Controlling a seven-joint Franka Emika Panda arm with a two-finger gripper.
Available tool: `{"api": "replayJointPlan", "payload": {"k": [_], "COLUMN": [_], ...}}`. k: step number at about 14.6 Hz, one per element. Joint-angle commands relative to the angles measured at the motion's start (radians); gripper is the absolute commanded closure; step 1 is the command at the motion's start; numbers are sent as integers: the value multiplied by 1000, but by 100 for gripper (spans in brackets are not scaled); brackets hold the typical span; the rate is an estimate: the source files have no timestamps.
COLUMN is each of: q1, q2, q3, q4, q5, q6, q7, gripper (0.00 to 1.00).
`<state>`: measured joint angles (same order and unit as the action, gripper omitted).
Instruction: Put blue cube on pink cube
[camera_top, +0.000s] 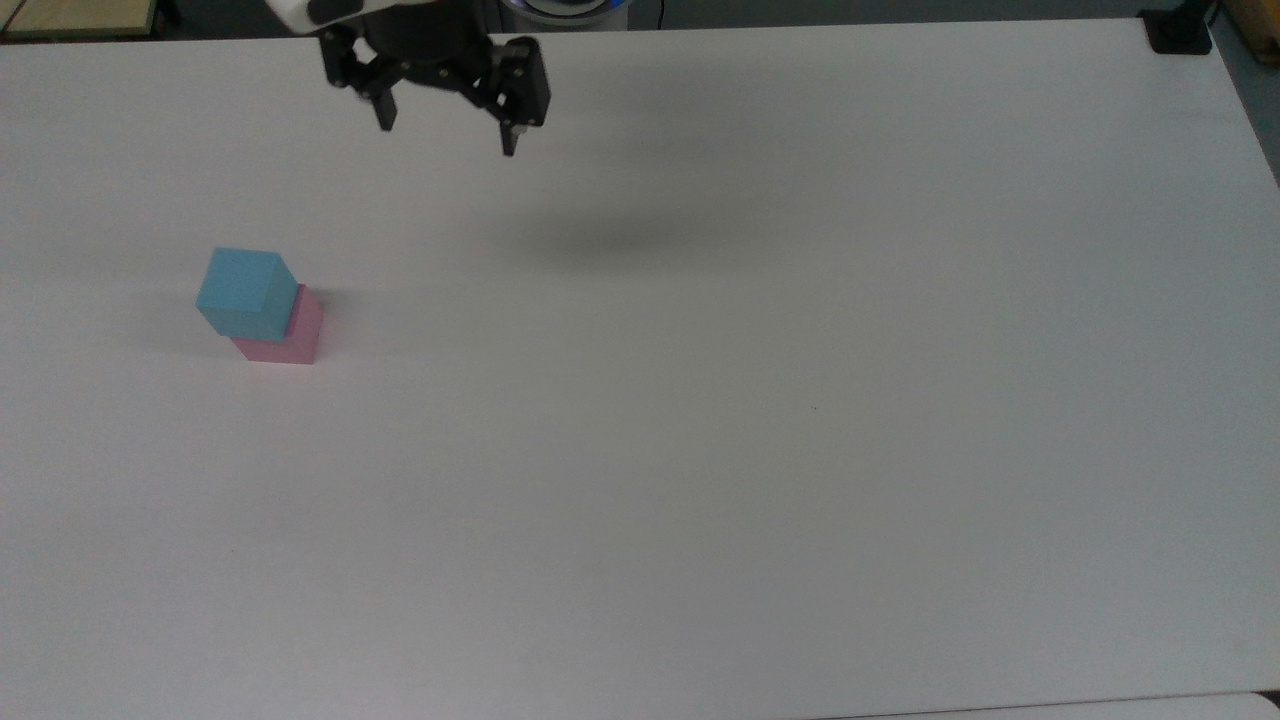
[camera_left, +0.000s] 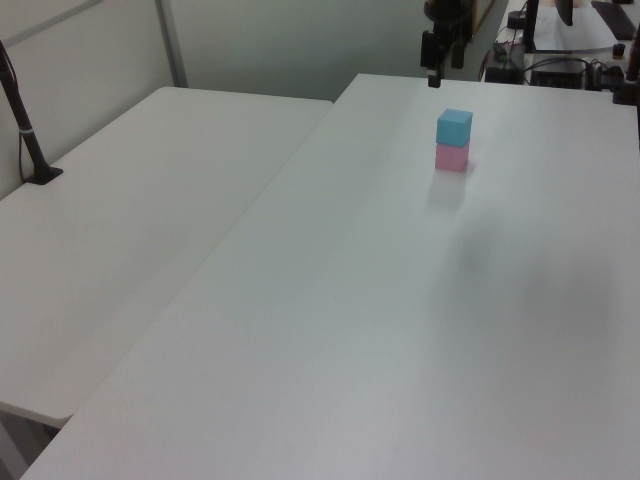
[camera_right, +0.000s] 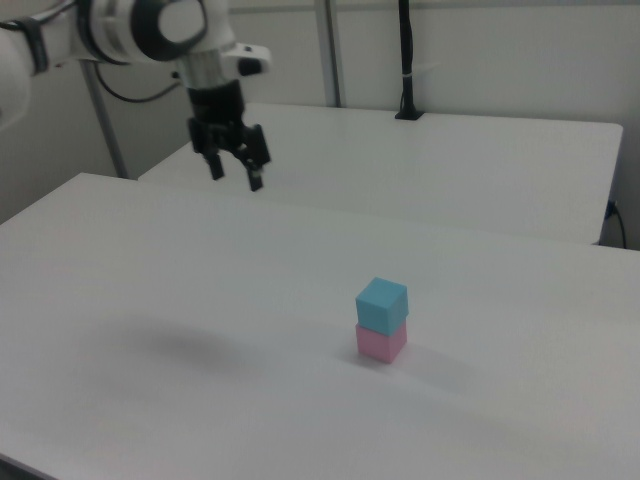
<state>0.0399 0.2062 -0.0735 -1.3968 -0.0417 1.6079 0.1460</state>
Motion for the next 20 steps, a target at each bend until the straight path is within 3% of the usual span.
{"api": "replayJointPlan", "payload": {"k": [1,4,6,7,16,20], "q1": [81,115,176,175,173,137], "q2": [-143,-204,-254,-254,-241,-246], "q3": [-20,-35,-106,-112,-114,-101], "q4": [-90,-135,-180,-176,-168,-168], "q5": [-15,-70,-69,-61,-58,-47], "q6": [-101,-95,-95,-97,-105,-105], "q7": [29,6,-81,-95,-100,-105], "gripper": [0,0,0,0,0,0]}}
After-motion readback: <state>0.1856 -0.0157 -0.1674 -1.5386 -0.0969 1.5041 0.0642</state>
